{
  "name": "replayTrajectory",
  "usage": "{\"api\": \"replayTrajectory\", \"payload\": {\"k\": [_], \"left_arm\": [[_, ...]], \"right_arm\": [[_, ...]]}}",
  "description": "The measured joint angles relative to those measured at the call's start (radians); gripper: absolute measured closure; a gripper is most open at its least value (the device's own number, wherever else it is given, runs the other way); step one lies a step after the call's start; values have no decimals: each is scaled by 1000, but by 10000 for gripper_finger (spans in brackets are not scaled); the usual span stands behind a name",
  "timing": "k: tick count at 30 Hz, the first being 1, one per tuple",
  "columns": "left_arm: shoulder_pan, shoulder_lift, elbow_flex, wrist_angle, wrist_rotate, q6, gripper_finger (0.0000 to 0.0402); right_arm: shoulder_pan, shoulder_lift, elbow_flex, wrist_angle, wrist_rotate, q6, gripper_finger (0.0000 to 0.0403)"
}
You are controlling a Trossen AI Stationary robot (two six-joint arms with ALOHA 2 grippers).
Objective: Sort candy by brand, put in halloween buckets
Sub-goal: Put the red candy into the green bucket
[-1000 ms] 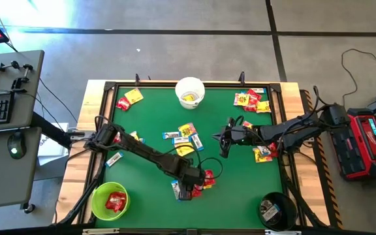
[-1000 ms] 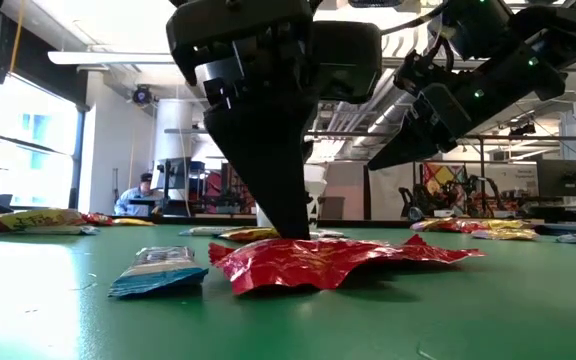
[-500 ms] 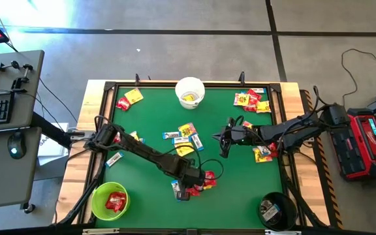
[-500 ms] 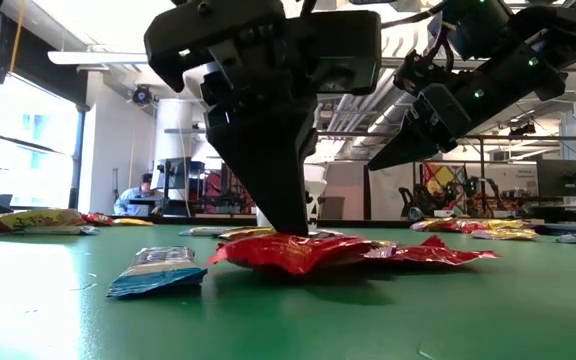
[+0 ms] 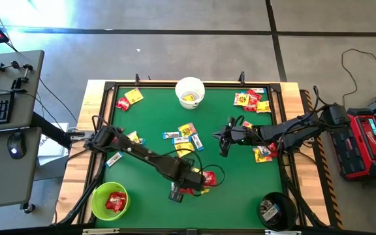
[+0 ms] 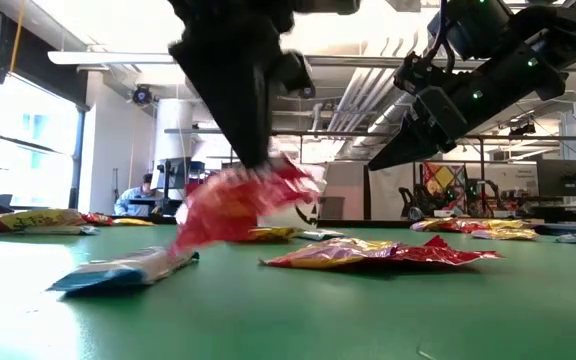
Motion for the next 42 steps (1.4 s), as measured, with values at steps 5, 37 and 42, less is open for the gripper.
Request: {"api": "replayTrajectory", "payload": {"k": [5,37,42], "left_arm": [[-52,-48,45,-165,-10,-51,401],[-535,-388,-172,-560,22,-1144,401],[-542,-455,-274,-562,23,-1213,401]], "right_arm": [[0,0,0,1,0,15,403],[1,0,0,6,0,18,403],[1,0,0,6,0,18,403]]}}
